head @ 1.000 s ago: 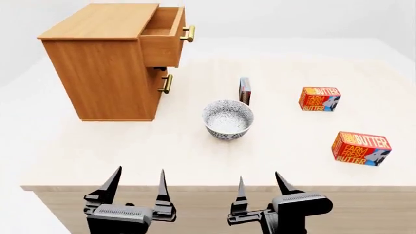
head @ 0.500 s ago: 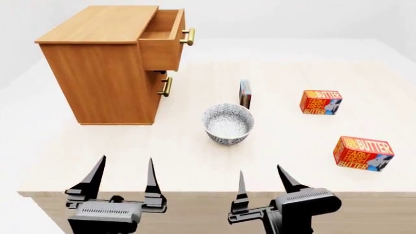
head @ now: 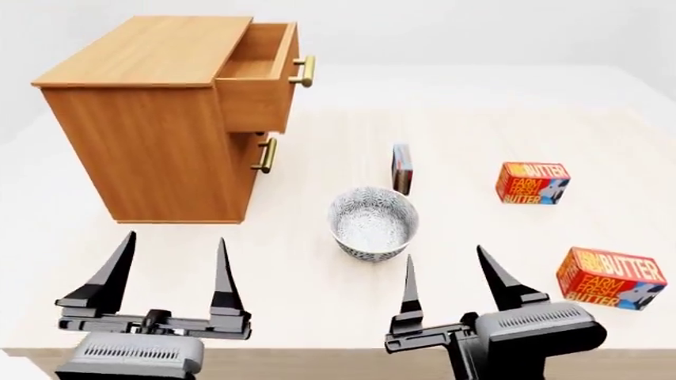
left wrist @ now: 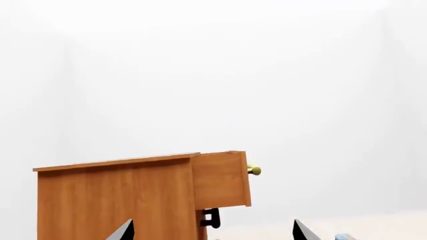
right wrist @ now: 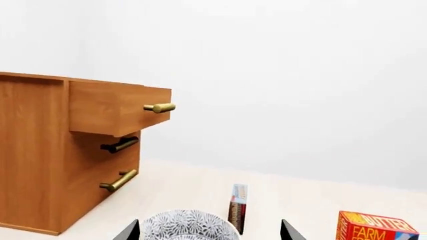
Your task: Put the chocolate pudding in the top drawer of the cabinet and close it.
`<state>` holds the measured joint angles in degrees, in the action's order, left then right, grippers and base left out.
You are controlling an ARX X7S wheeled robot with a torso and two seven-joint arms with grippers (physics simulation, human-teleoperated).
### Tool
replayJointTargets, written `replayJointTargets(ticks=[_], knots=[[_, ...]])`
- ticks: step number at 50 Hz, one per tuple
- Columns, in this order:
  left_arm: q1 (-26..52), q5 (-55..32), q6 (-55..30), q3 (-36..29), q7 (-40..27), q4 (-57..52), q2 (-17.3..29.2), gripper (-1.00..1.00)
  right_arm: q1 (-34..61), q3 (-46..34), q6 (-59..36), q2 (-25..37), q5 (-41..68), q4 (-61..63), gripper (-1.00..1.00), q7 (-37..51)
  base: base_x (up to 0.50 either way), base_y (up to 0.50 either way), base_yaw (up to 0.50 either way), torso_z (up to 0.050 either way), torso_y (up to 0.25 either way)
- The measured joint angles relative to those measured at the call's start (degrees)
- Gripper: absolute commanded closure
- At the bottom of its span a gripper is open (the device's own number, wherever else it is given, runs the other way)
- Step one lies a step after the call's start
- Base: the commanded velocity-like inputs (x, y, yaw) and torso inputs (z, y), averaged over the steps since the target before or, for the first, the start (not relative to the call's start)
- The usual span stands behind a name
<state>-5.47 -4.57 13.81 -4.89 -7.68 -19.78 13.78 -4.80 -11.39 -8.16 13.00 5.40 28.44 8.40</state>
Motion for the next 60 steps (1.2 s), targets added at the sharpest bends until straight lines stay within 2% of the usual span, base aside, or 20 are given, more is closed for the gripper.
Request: replayJointTargets(ticks=[18,60], knots=[[-1.36,-2.02,-1.36,2.41,-0.58,-7.65,2.6,-1.0,0.48,0.3,-0.75,1.11,-0.03,3.42,-1.0,1.99,0.2,0.0,0.0,0.0,0.0],[-1.41,-1.5,0.8,2.61,-1.57,-7.75,3.96,-1.0,0.43,-0.88,0.39,2.99,1.15,3.98,-1.0,3.71,0.2,0.0,0.0,0.0,0.0]])
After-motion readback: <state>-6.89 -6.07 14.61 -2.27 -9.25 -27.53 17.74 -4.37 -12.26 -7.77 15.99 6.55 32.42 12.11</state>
